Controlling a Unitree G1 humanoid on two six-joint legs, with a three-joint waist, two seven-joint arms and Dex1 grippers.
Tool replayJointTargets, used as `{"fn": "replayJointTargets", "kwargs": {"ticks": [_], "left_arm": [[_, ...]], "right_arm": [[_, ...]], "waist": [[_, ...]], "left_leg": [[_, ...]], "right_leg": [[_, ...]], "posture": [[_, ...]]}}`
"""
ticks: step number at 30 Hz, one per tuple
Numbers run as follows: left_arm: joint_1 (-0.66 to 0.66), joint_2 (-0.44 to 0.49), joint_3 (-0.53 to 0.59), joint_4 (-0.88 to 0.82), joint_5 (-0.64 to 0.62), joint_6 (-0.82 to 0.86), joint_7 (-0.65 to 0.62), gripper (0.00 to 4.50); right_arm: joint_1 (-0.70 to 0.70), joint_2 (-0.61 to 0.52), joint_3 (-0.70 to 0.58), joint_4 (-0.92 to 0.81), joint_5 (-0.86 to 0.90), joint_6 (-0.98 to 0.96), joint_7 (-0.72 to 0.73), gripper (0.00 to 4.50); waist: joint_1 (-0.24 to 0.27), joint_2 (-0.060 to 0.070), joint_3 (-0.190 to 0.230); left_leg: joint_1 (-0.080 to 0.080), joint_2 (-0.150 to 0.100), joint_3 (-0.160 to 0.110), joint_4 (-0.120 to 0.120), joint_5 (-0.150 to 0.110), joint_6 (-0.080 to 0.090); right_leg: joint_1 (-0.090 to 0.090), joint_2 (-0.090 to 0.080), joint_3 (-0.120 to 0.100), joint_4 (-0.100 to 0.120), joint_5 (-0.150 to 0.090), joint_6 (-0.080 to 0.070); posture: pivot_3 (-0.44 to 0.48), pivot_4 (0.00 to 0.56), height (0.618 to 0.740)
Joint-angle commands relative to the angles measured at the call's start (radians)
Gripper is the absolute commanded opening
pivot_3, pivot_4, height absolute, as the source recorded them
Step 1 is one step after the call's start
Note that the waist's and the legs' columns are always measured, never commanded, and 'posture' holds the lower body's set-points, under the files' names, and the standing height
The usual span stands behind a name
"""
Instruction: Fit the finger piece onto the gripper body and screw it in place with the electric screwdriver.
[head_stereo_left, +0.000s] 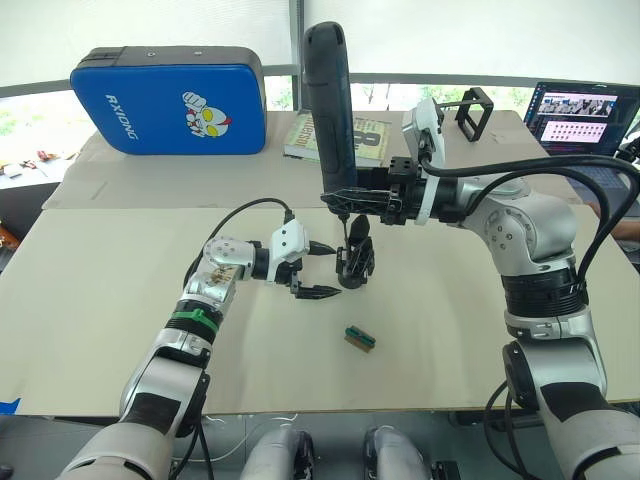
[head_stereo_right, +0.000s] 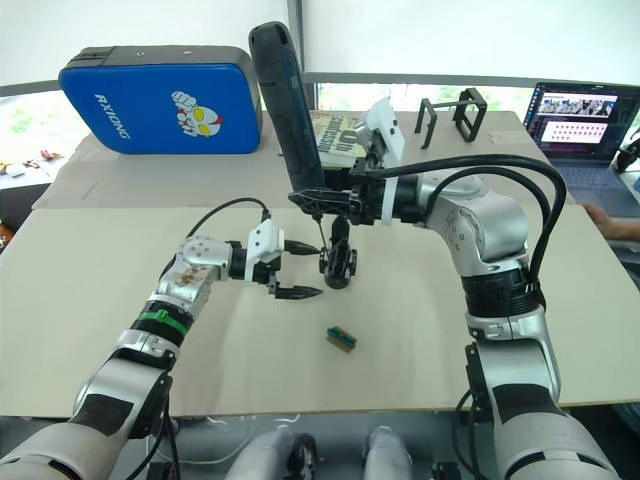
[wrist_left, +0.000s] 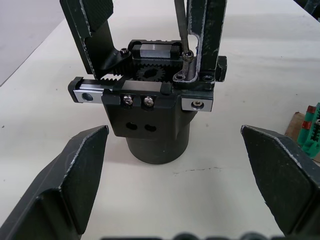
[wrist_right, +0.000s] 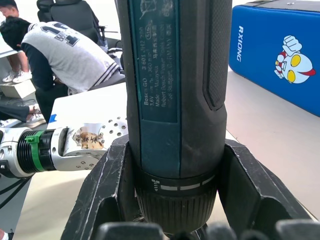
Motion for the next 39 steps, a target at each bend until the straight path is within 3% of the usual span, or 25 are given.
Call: {"fn": "replayJointTargets", "kwargs": {"ticks": [1,39], "left_arm": [[-0.029,0.0,0.009,-0.007,-0.001,-0.019,0.0,4.5],[-0.027,0.0,0.009,-0.01,-0.002,-0.022,0.003,4.5]], "right_arm": [[-0.016,-0.004,-0.03,-0.027,0.01,-0.019,-0.002,1.92],[-0.028,0.002,-0.03,-0.001,-0.01,-0.049,0.017,1.92]], "waist": [[0.0,0.0,0.0],[0.0,0.0,0.0]], "left_leg": [[0.0,0.0,0.0,0.0,0.0,0.0],[0.0,0.0,0.0,0.0,0.0,0.0]], "right_leg": [[0.0,0.0,0.0,0.0,0.0,0.0],[0.0,0.0,0.0,0.0,0.0,0.0]], "posture": [[0.0,0.15,0.74],[0.0,0.15,0.74]]}}
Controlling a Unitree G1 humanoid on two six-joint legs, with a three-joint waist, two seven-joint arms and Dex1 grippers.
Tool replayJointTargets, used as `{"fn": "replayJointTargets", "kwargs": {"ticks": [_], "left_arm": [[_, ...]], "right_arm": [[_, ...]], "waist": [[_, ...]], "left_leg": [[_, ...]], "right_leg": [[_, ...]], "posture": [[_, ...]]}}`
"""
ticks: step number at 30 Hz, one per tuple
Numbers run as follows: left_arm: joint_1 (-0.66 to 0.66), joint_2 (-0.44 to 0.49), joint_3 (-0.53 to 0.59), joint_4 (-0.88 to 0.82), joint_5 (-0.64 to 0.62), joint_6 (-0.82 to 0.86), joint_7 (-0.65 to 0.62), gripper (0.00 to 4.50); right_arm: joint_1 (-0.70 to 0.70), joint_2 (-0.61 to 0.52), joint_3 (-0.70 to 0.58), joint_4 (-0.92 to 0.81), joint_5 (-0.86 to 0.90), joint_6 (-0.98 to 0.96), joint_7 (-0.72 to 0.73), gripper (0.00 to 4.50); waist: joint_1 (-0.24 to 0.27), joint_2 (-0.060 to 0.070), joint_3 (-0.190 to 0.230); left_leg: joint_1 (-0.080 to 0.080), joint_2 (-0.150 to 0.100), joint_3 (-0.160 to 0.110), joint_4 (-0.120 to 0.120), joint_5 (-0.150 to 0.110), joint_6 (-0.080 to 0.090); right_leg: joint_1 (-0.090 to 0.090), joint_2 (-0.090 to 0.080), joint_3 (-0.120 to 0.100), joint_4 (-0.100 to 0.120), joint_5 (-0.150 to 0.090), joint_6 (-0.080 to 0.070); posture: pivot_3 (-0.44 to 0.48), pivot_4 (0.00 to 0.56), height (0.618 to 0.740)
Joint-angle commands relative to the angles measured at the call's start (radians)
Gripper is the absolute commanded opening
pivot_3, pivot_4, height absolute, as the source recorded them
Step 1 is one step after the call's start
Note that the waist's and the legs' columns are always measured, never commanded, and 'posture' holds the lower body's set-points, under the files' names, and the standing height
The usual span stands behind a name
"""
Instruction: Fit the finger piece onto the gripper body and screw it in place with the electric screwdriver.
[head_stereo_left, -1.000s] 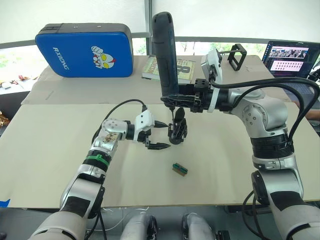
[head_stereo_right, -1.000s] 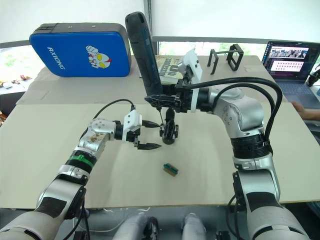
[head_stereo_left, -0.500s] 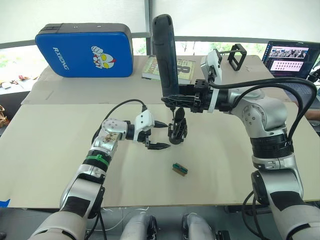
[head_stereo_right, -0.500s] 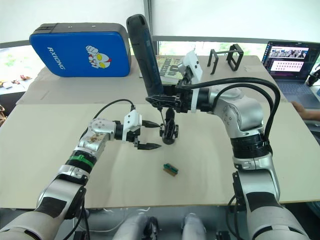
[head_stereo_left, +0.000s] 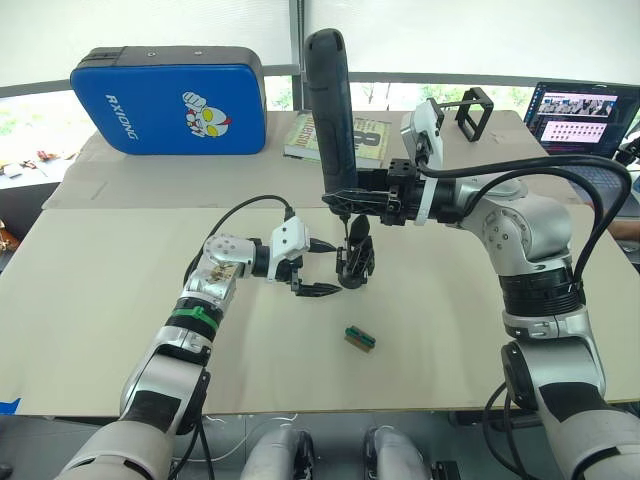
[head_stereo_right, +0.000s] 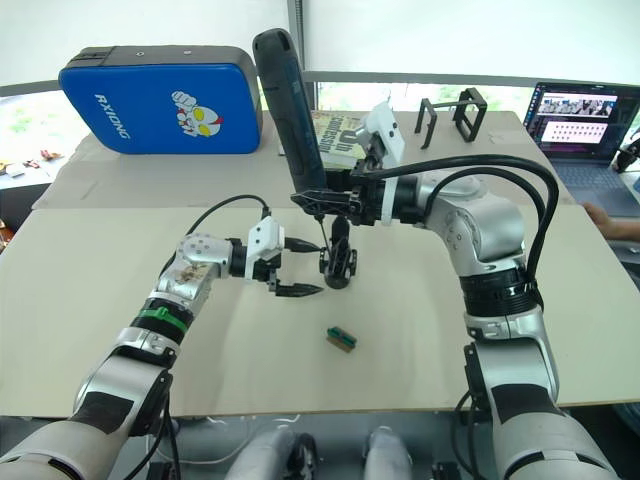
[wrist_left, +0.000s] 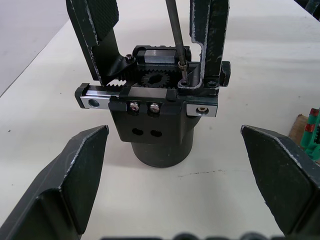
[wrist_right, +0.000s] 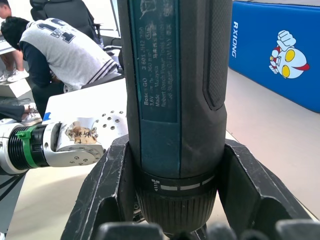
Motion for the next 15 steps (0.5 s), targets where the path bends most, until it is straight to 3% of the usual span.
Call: {"fn": "replayJointTargets", "kwargs": {"ticks": [1,15], "left_arm": [[-0.014,0.0,0.009,-0.016,-0.002,-0.021,0.001,4.5],[0.001,-0.001,-0.001,-0.03,-0.001,-0.015,-0.01,4.5]], "right_arm": [[-0.031,-0.003,-0.035,-0.03,0.018,-0.026,0.008,1.92],[-0.028,0.005,-0.042,-0.042,0.024,-0.036,0.003,1.92]], "waist": [[0.0,0.0,0.0],[0.0,0.0,0.0]], "left_leg": [[0.0,0.0,0.0,0.0,0.0,0.0],[0.0,0.0,0.0,0.0,0.0,0.0]], "right_leg": [[0.0,0.0,0.0,0.0,0.0,0.0],[0.0,0.0,0.0,0.0,0.0,0.0]], "posture": [[0.0,0.15,0.74],[0.0,0.15,0.74]]}}
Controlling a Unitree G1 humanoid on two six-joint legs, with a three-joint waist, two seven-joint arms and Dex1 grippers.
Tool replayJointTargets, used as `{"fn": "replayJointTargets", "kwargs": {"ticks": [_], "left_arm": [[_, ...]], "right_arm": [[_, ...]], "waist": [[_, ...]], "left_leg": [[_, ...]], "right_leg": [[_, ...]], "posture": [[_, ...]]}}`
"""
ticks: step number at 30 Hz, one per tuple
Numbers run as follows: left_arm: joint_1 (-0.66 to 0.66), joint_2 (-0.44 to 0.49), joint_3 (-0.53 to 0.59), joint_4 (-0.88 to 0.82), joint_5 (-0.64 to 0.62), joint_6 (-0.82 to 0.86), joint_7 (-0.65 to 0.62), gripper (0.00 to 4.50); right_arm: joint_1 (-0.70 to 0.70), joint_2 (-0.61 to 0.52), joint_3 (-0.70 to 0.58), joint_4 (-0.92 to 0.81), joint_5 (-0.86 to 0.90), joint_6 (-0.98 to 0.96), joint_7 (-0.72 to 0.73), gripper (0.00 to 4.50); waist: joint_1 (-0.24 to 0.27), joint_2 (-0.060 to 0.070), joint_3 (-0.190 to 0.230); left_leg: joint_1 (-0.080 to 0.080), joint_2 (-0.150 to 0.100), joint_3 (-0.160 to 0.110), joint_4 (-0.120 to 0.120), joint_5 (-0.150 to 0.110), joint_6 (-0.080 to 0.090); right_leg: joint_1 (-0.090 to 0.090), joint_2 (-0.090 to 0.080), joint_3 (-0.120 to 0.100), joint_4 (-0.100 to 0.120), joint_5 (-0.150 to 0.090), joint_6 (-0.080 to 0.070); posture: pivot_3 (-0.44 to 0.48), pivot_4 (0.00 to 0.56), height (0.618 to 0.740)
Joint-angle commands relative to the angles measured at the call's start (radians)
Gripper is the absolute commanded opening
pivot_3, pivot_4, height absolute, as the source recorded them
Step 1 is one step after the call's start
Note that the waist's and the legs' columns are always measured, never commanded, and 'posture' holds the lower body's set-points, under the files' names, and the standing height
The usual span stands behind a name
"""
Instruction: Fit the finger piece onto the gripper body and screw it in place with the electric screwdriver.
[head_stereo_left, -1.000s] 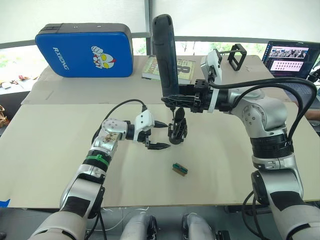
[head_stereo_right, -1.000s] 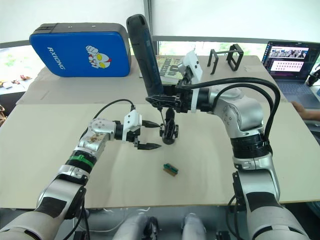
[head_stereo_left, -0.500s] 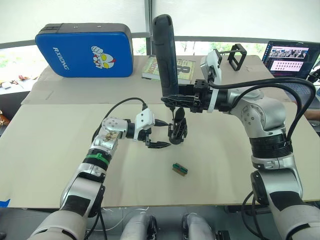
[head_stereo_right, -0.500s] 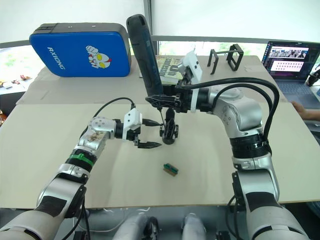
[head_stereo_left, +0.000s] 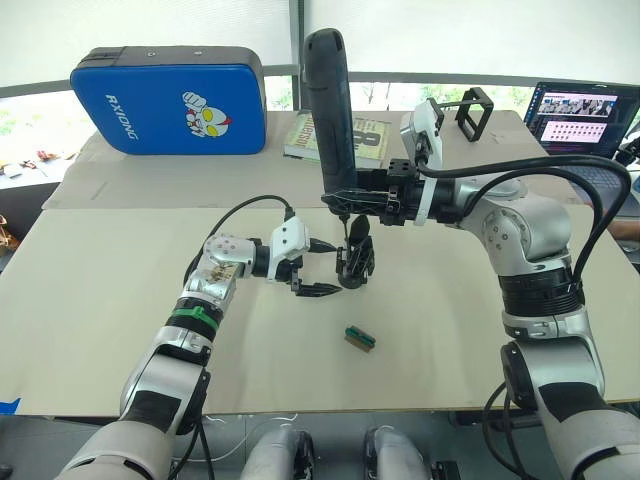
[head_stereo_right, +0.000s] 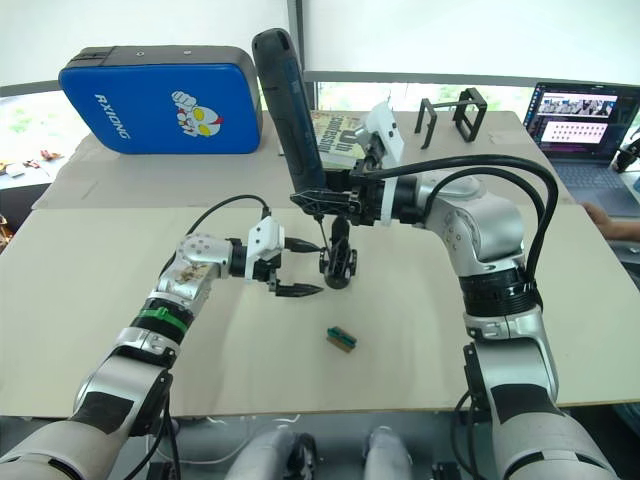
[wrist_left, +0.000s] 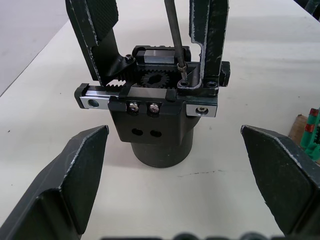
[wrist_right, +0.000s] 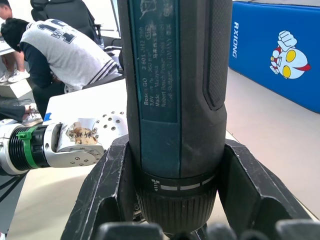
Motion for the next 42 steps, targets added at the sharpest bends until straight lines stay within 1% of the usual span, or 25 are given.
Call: {"fn": "replayJointTargets", "kwargs": {"ticks": [1,20,27,32,42], "left_arm": [[0.003,-0.001,-0.002,-0.031,-0.001,-0.015,-0.007,4.5],[0.003,-0.001,-0.005,-0.029,-0.001,-0.016,-0.006,4.5],[0.0,-0.005,-0.005,-0.014,0.003,-0.02,-0.001,4.5],[-0.01,-0.018,-0.01,0.018,0.013,-0.032,0.007,4.5],[-0.019,-0.023,-0.006,0.025,0.015,-0.037,0.002,4.5]], "right_arm": [[-0.027,0.001,-0.04,-0.044,0.021,-0.04,0.008,1.92],[-0.009,-0.009,-0.035,-0.05,0.009,-0.063,0.024,1.92],[0.022,-0.023,-0.05,-0.081,0.026,-0.061,0.026,1.92],[0.05,-0.007,-0.071,-0.11,0.039,-0.094,0.02,1.92],[0.022,0.013,-0.083,-0.104,0.051,-0.081,0.003,1.92]], "waist": [[0.0,0.0,0.0],[0.0,0.0,0.0],[0.0,0.0,0.0],[0.001,0.0,0.0],[0.0,0.0,0.0]], "left_leg": [[0.0,0.0,0.0,0.0,0.0,0.0],[0.0,0.0,0.0,0.0,0.0,0.0],[0.0,0.0,0.0,0.0,0.0,0.0],[0.0,0.0,0.0,0.0,0.0,0.0],[0.0,0.0,0.0,0.0,0.0,0.0]], "right_leg": [[0.0,0.0,0.0,0.0,0.0,0.0],[0.0,0.0,0.0,0.0,0.0,0.0],[0.0,0.0,0.0,0.0,0.0,0.0],[0.0,0.0,0.0,0.0,0.0,0.0],[0.0,0.0,0.0,0.0,0.0,0.0]], "posture": [[0.0,0.15,0.74],[0.0,0.15,0.74],[0.0,0.15,0.74],[0.0,0.15,0.74],[0.0,0.15,0.74]]}}
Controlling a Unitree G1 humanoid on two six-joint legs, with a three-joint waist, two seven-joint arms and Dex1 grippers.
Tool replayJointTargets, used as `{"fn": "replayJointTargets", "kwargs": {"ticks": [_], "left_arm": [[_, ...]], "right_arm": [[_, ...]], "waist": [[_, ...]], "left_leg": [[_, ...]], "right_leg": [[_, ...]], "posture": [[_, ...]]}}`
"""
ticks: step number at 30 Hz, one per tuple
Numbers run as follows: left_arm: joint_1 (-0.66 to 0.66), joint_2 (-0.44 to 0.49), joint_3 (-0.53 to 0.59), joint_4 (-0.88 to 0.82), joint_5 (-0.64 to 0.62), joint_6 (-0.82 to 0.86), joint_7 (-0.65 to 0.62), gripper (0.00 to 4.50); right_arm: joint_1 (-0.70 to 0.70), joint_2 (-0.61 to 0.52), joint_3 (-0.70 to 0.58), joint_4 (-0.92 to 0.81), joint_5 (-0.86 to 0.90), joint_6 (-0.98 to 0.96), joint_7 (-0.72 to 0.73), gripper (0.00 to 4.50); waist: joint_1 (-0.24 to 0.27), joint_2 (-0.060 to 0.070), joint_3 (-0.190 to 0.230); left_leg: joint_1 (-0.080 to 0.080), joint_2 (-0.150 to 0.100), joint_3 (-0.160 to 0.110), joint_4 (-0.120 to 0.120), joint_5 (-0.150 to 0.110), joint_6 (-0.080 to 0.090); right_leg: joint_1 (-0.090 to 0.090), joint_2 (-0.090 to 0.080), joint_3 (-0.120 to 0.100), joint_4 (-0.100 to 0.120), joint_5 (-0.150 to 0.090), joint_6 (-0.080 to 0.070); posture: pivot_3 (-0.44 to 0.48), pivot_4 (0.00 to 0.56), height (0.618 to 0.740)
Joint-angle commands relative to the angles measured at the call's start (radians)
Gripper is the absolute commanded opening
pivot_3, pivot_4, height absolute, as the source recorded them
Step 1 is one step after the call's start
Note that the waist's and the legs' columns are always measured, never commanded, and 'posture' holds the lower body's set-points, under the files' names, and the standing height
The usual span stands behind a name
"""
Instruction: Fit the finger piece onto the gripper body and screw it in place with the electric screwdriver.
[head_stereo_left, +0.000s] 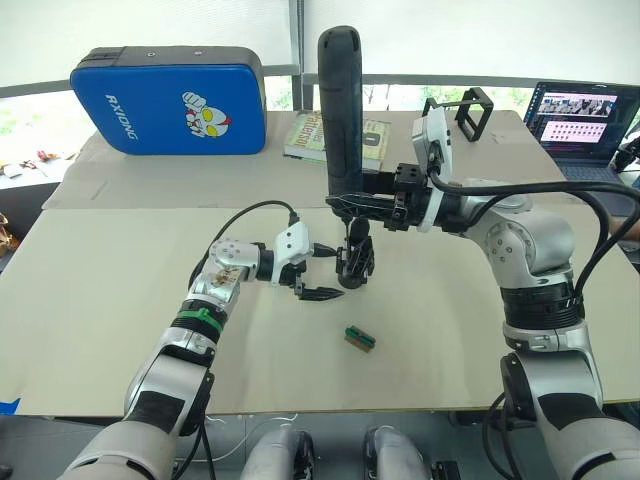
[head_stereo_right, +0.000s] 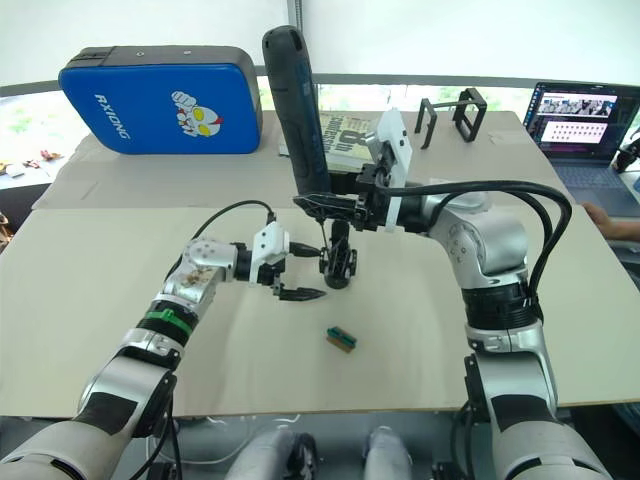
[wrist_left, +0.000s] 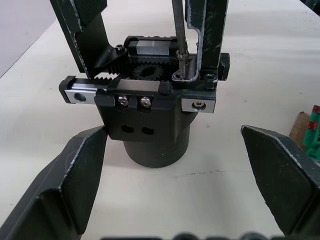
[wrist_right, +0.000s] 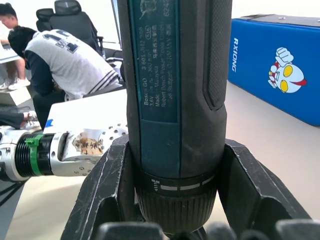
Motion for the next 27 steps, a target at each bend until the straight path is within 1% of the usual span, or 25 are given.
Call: {"fn": "replayJointTargets", "kwargs": {"ticks": [1,10,27], "left_arm": [[-0.015,-0.002,0.005,-0.011,-0.002,-0.016,-0.006,4.5],[-0.012,0.003,0.008,-0.017,-0.002,-0.014,-0.003,4.5],[-0.016,0.004,0.008,-0.015,-0.003,-0.013,-0.008,4.5]], "right_arm": [[-0.045,-0.001,-0.043,-0.041,0.033,-0.031,0.005,1.92],[-0.035,-0.024,-0.023,-0.037,0.024,-0.018,0.018,1.92],[-0.024,-0.014,-0.019,-0.024,0.0,-0.048,0.018,1.92]], "waist": [[0.0,0.0,0.0],[0.0,0.0,0.0],[0.0,0.0,0.0]], "left_leg": [[0.0,0.0,0.0,0.0,0.0,0.0],[0.0,0.0,0.0,0.0,0.0,0.0],[0.0,0.0,0.0,0.0,0.0,0.0]], "right_leg": [[0.0,0.0,0.0,0.0,0.0,0.0],[0.0,0.0,0.0,0.0,0.0,0.0],[0.0,0.0,0.0,0.0,0.0,0.0]], "posture": [[0.0,0.15,0.74],[0.0,0.15,0.74],[0.0,0.15,0.74]]}}
